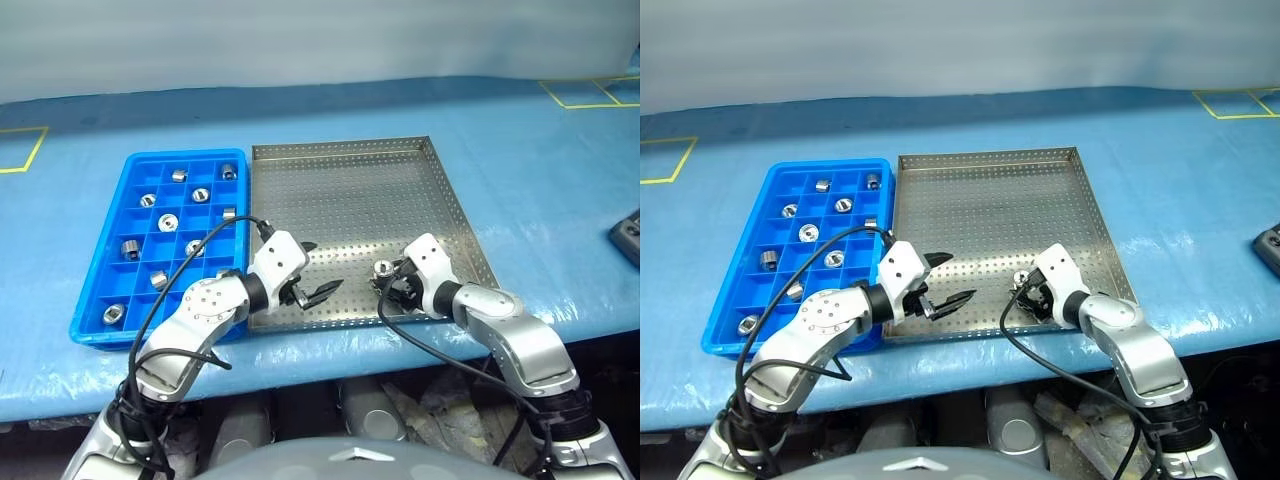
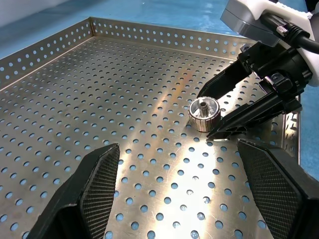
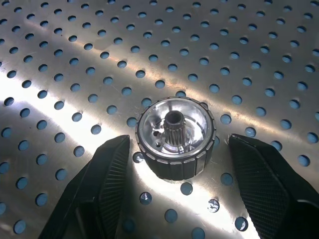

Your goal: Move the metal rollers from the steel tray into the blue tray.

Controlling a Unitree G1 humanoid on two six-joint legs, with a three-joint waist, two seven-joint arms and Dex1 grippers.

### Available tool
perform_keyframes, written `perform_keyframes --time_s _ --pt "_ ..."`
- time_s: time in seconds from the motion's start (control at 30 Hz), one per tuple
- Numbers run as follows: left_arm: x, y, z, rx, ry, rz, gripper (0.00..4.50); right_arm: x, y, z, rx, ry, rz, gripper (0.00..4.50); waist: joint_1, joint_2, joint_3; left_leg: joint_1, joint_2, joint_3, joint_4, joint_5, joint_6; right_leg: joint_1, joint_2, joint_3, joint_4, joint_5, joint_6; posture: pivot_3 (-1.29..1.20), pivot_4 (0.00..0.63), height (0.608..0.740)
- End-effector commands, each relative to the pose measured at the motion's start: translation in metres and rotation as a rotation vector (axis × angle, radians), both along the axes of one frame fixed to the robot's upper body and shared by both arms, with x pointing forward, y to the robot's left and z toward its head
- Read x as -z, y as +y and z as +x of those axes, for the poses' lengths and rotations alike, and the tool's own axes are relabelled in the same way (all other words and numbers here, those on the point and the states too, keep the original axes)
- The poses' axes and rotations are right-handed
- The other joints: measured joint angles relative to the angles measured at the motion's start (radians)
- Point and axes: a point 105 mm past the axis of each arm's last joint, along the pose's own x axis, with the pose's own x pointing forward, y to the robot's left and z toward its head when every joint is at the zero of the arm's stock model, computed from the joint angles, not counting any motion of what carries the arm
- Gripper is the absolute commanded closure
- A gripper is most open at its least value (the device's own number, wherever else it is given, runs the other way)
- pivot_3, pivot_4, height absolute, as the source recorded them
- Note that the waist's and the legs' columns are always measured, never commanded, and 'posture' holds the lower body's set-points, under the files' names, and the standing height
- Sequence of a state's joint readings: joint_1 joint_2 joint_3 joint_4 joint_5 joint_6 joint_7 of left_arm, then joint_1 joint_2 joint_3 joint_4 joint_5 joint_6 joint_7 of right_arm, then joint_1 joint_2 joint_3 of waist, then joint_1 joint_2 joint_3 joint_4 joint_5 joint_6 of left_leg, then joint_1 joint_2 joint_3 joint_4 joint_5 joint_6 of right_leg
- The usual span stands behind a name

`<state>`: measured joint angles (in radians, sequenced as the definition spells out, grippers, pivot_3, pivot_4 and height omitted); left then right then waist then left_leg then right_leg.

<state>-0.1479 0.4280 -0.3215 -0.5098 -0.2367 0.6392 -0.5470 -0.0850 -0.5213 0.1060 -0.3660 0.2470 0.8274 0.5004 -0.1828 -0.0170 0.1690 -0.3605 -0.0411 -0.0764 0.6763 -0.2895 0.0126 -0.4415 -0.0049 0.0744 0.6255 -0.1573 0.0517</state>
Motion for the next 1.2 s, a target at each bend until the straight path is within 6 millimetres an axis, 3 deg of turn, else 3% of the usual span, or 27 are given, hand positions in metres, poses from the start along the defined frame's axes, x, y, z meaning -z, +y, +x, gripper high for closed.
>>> perform_keyframes --time_s 0.03,0.1,0.13,0.3,0.43,0.63,0.8,1.03,1.2 --pt "-0.012 0.003 0.001 -0.013 -0.055 -0.018 0.38 -0.01 0.0 0.005 0.003 -0.036 0.014 2.1 0.001 0.0 0.0 0.0 0.0 0.0 0.0 0.0 0.0 0.0 0.0 0.0 0.0 0.0 0.0 -0.21 0.15 0.74" --pt "-0.012 0.004 0.001 -0.022 -0.054 -0.02 0.38 -0.011 0.002 0.006 0.001 -0.045 0.016 2.72 0.002 0.0 0.0 0.0 0.0 0.0 0.001 0.0 0.0 0.0 0.0 0.0 0.0 0.0 0.0 -0.2 0.15 0.74" --pt "-0.011 0.005 0.001 -0.028 -0.053 -0.022 0.38 -0.013 0.004 0.006 -0.003 -0.05 0.022 2.82 0.002 0.0 0.0 0.0 0.0 0.0 0.002 0.0 0.0 0.0 0.0 0.0 0.0 0.0 0.0 -0.2 0.15 0.74" --pt "-0.009 0.008 0.0 -0.063 -0.038 -0.038 0.38 -0.018 0.012 0.009 -0.001 -0.076 0.056 2.82 0.002 0.0 0.0 -0.001 0.0 0.0 0.003 -0.001 0.001 0.0 0.0 0.0 0.0 0.0 0.001 -0.19 0.15 0.74" --pt "-0.007 0.017 -0.004 -0.113 -0.026 -0.044 0.38 -0.035 0.03 0.011 -0.044 -0.133 0.108 2.82 0.005 0.0 0.0 -0.001 0.0 0.0 0.003 -0.001 0.001 0.0 0.0 0.001 0.0 0.0 0.001 -0.17 0.15 0.74" --pt "-0.008 0.052 -0.016 -0.272 0.0 -0.01 0.38 -0.067 0.072 0.011 -0.236 -0.21 0.179 2.82 0.012 0.0 0.001 0.0 0.001 -0.002 0.003 -0.001 0.001 -0.001 0.0 0.001 0.001 0.001 0.001 -0.08 0.15 0.74" --pt "-0.009 0.09 -0.037 -0.414 0.035 0.072 0.38 -0.085 0.117 0.003 -0.46 -0.226 0.237 2.82 0.053 0.0 0.001 0.0 0.001 -0.004 0.002 -0.001 0.001 -0.001 0.0 -0.001 0.002 0.0 0.0 0.01 0.15 0.74" --pt "-0.015 0.112 -0.068 -0.526 0.065 0.086 0.38 -0.099 0.165 -0.015 -0.716 -0.232 0.293 2.82 0.135 -0.001 0.002 -0.002 0.0 -0.008 0.002 -0.001 0.001 -0.001 -0.003 -0.004 0.0 0.0 -0.001 0.1 0.15 0.74" --pt "-0.011 0.132 -0.079 -0.663 0.056 0.103 0.38 -0.092 0.193 -0.025 -0.839 -0.199 0.298 2.82 0.163 0.0 0.002 -0.002 0.0 -0.01 0.002 -0.001 0.001 -0.001 -0.004 -0.006 0.0 -0.004 -0.007 0.17 0.15 0.74"
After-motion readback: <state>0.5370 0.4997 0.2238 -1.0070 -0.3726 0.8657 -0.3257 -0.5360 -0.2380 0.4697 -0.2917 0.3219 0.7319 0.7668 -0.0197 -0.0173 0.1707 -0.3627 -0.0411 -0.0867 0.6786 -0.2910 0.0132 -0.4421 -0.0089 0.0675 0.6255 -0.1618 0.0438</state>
